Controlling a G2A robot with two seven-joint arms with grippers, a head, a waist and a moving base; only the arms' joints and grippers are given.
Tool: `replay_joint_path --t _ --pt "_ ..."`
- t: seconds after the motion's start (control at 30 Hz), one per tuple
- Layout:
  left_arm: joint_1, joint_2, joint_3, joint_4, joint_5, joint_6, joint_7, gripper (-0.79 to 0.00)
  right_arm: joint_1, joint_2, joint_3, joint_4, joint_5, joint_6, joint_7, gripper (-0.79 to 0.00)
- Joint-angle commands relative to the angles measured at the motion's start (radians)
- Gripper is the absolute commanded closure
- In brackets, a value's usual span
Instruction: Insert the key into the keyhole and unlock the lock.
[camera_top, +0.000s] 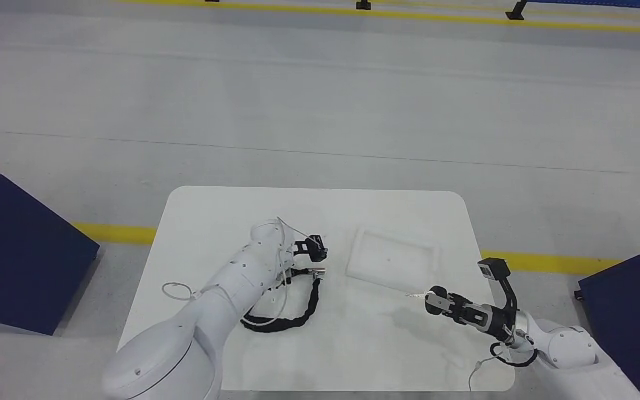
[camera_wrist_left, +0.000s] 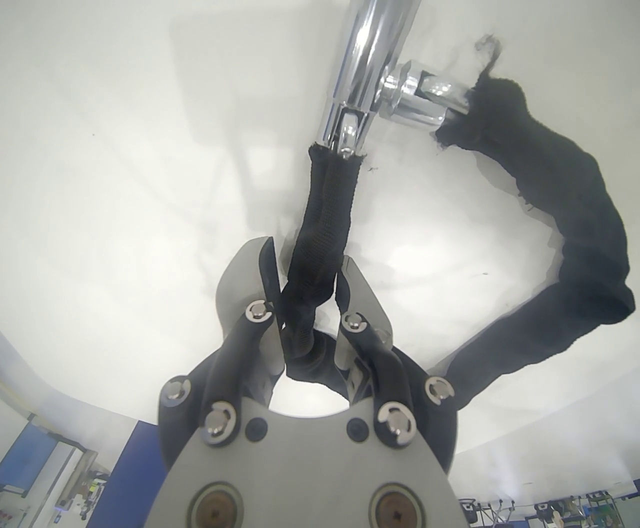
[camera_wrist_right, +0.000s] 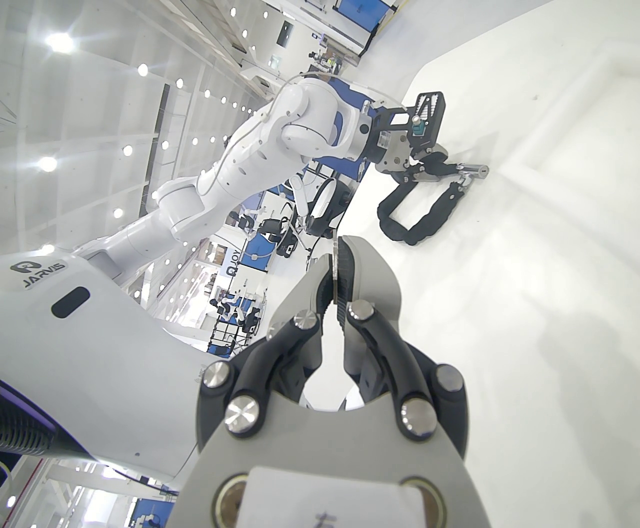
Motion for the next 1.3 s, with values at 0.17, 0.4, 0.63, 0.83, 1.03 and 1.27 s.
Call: replay_joint_path --t 0.17,0.4,0.63,0.83,1.03,1.27 --pt "-0.001 -0.012 0.001 0.028 0.008 0.002 0.005 0.0 0.0 0.0 0.0 0.0 0.0 0.0 0.0 0.0" --pt "-0.015 -0.019 0.009 0.034 0.046 0.036 0.034 0.0 0.0 0.0 0.0 0.0 0.0 0.0 0.0 0.0" --pt "-0.005 -0.013 0.04 -0.01 0.156 0.142 0.091 0.0 0.0 0.0 0.0 0.0 0.0 0.0 0.0 0.0" --pt "0.02 0.013 0.059 -0.101 0.271 0.269 0.127 0.0 0.0 0.0 0.0 0.0 0.0 0.0 0.0 0.0" --pt "0.069 0.072 0.043 -0.26 0.373 0.398 0.101 0.0 0.0 0.0 0.0 0.0 0.0 0.0 0.0 0.0" --pt "0.198 0.204 -0.038 -0.625 0.562 0.497 0.019 0.0 0.0 0.0 0.0 0.0 0.0 0.0 0.0 0.0"
